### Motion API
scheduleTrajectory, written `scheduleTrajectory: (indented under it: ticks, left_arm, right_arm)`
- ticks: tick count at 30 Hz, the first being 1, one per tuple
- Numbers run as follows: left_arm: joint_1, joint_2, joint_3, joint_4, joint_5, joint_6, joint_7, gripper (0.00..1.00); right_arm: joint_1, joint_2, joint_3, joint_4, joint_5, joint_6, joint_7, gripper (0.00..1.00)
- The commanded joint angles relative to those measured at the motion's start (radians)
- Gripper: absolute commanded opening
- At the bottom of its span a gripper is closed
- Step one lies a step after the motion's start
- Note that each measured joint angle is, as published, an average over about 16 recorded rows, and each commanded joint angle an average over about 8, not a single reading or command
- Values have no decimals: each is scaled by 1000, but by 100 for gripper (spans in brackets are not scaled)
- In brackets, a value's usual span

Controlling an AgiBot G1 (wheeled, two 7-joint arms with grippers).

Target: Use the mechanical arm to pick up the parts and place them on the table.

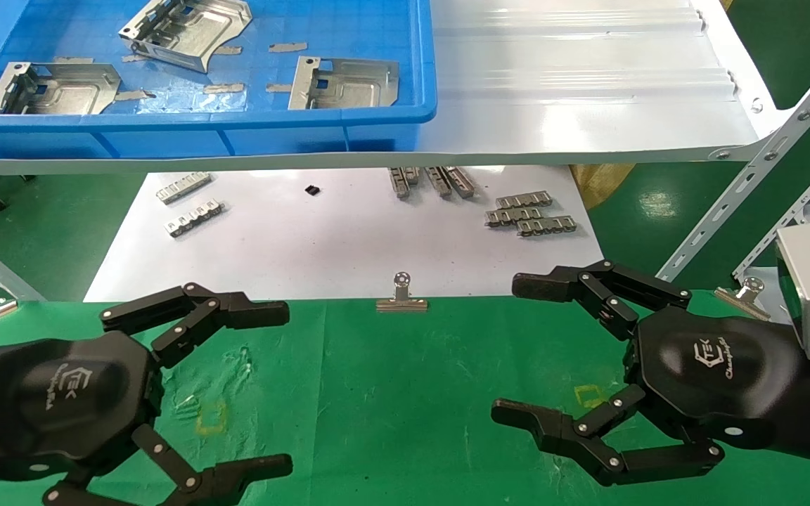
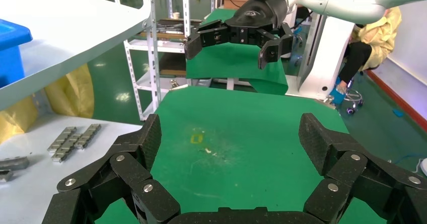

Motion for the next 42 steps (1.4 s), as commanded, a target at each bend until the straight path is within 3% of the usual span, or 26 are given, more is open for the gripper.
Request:
scheduleTrajectory:
  ticks: [1, 30, 37, 42]
  left_arm:
    - [0, 0, 0, 0, 0, 0, 0, 100]
    - [-16, -1, -3, -4, 2, -3, -3, 100]
    - [-209, 32, 11, 50, 75, -31, -38, 100]
    - [-443, 125, 55, 250, 192, -53, -31, 100]
  right_arm:
    - [0, 0, 0, 0, 0, 0, 0, 0]
    - [0, 0, 0, 0, 0, 0, 0, 0]
    - [0, 0, 0, 0, 0, 0, 0, 0]
    - [0, 0, 0, 0, 0, 0, 0, 0]
